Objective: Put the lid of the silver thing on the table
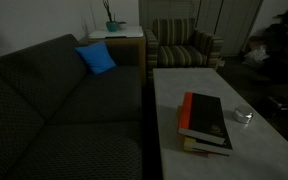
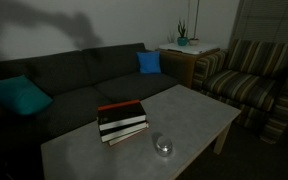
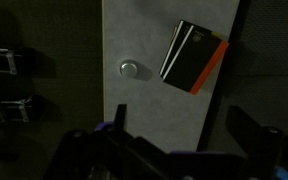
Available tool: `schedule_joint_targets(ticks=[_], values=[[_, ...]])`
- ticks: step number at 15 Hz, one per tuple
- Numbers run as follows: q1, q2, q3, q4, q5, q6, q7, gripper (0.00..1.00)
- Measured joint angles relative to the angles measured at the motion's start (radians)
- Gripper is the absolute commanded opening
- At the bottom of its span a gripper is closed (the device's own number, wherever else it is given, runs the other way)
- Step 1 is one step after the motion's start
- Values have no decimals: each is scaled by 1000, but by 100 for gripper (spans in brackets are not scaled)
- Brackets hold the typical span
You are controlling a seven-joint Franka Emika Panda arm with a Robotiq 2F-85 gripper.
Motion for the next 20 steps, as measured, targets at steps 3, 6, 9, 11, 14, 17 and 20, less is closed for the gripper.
schedule_joint_targets(ticks=[3, 6, 9, 11, 14, 17, 20], values=[[-1, 1, 1, 5, -22, -1, 0, 100], [-4, 9, 1, 36, -89, -19, -7, 100], [-12, 52, -11, 121, -148, -86, -72, 100], [-14, 114, -33, 209, -156, -142, -159, 100], [-15, 265, -69, 370, -146, -222, -312, 100], [-23, 441, -81, 537, -70, -303, -466, 100], [-31, 535, -81, 635, -45, -350, -513, 100]])
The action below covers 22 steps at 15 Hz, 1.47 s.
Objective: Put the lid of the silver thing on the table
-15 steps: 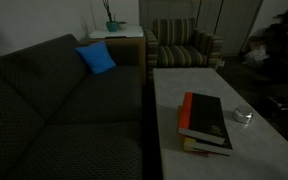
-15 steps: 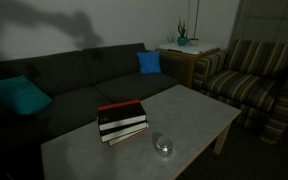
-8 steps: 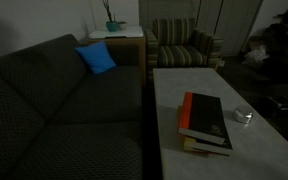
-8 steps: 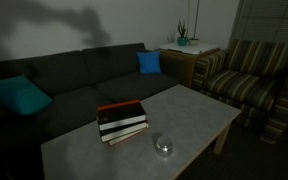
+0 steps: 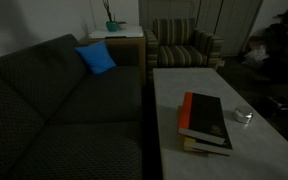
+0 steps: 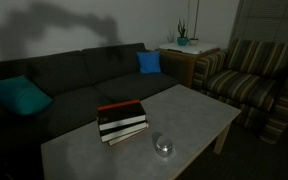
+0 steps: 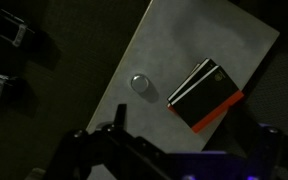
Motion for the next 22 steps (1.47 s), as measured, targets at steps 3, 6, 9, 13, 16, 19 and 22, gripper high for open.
schedule_joint_targets(ticks=[3, 6, 9, 13, 16, 19, 22], values=[[0, 2, 0, 14, 0, -9, -3, 100], [-1, 14, 9, 32, -22, -6, 8, 100], [-10, 134, 25, 128, -11, -9, -28, 100], [-45, 393, 74, 319, 2, -43, -112, 100], [-72, 575, 114, 467, 3, -100, -177, 100], [-88, 729, 142, 616, 6, -208, -221, 100], [-92, 794, 149, 708, 8, -267, -230, 100]])
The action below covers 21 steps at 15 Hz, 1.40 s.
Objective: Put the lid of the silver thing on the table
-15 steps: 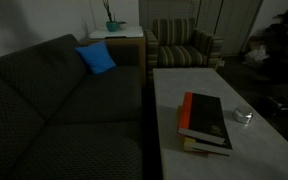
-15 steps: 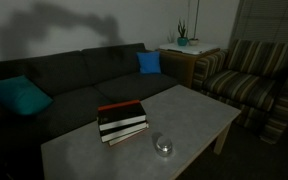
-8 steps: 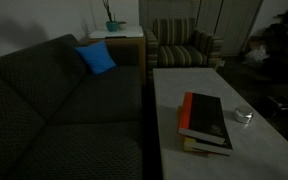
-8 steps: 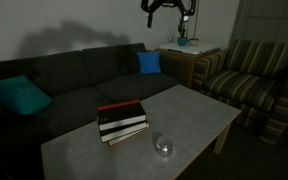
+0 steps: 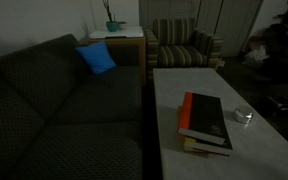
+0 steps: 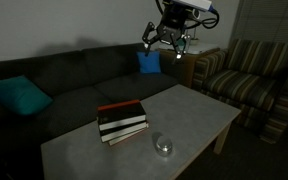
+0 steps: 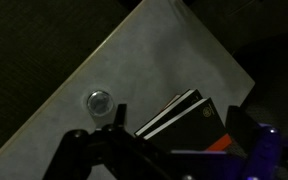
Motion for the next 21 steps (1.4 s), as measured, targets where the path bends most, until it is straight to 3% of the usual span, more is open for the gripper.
schedule_joint_targets(ticks=[5, 8, 14, 17, 21], values=[[2, 3, 1, 21, 1, -11, 8, 100], [16, 33, 1, 23, 10, 4, 85, 100], [19, 210, 17, 73, 47, 57, 235, 100], [4, 310, 29, 120, 46, 23, 141, 100], [1, 336, 36, 153, 45, 10, 116, 100]])
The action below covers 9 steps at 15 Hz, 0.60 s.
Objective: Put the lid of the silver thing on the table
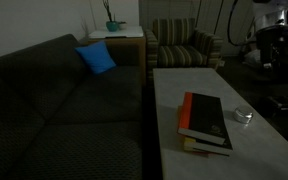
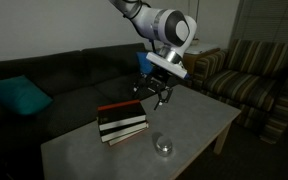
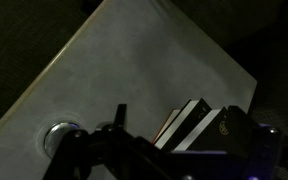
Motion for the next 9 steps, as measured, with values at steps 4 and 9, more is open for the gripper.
schedule_joint_targets(ticks=[4, 9], values=[[2, 0, 1, 11, 0, -7, 2, 100], [12, 18, -9, 13, 0, 92, 89, 100]])
